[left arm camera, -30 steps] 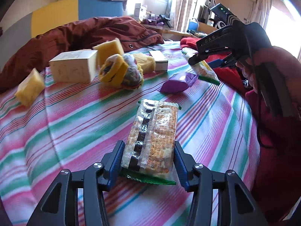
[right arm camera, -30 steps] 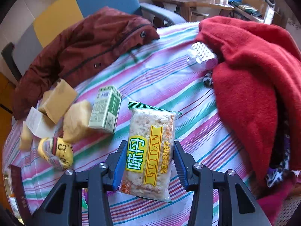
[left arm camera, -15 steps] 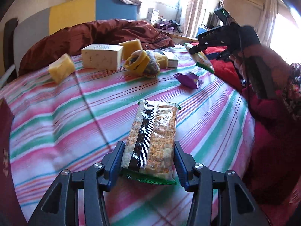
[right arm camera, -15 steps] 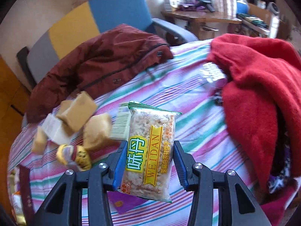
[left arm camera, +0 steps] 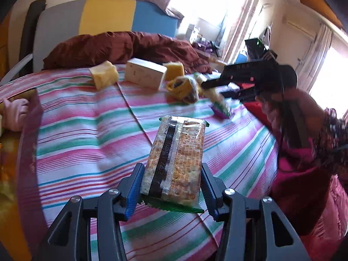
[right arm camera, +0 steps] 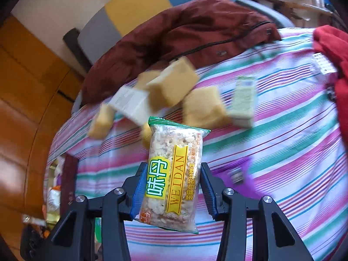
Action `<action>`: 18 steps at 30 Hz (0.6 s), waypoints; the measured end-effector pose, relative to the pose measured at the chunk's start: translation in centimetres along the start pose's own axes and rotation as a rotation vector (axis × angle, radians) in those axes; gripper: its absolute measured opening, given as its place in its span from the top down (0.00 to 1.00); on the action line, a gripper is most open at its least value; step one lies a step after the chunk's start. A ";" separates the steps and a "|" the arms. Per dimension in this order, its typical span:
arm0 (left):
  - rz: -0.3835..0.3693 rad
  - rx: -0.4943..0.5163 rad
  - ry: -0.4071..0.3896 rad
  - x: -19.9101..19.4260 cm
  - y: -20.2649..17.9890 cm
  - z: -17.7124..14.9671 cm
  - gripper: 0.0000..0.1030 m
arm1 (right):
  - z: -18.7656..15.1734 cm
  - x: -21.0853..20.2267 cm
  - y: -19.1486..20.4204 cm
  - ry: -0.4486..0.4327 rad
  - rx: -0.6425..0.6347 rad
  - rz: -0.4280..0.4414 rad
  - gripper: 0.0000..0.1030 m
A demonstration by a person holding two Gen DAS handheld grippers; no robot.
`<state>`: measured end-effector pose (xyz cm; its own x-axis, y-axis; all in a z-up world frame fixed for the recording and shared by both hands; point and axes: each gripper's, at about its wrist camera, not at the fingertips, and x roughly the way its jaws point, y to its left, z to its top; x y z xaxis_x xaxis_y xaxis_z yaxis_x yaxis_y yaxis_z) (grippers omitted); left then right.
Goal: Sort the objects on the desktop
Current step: 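Carry the WEIDAN bag and cracker packet into the gold tray and release both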
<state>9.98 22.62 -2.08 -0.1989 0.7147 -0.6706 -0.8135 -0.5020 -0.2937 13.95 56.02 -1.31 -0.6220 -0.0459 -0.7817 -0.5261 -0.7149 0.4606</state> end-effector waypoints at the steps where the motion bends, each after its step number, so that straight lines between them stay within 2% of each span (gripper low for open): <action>1: 0.000 -0.009 -0.008 -0.4 0.3 0.1 0.50 | -0.4 0.4 0.9 0.015 -0.005 0.014 0.54; 10: 0.048 -0.121 -0.092 -4.9 4.3 0.5 0.50 | -4.0 3.3 11.6 0.094 -0.122 0.176 0.54; 18: 0.160 -0.223 -0.154 -9.7 10.3 -0.1 0.51 | -5.9 5.6 21.0 0.130 -0.221 0.302 0.54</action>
<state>3.58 10.51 1.35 -0.4090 0.6746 -0.6145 -0.6287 -0.6964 -0.3460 2.89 36.62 1.49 -0.6434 -0.3555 -0.6780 -0.1837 -0.7880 0.5876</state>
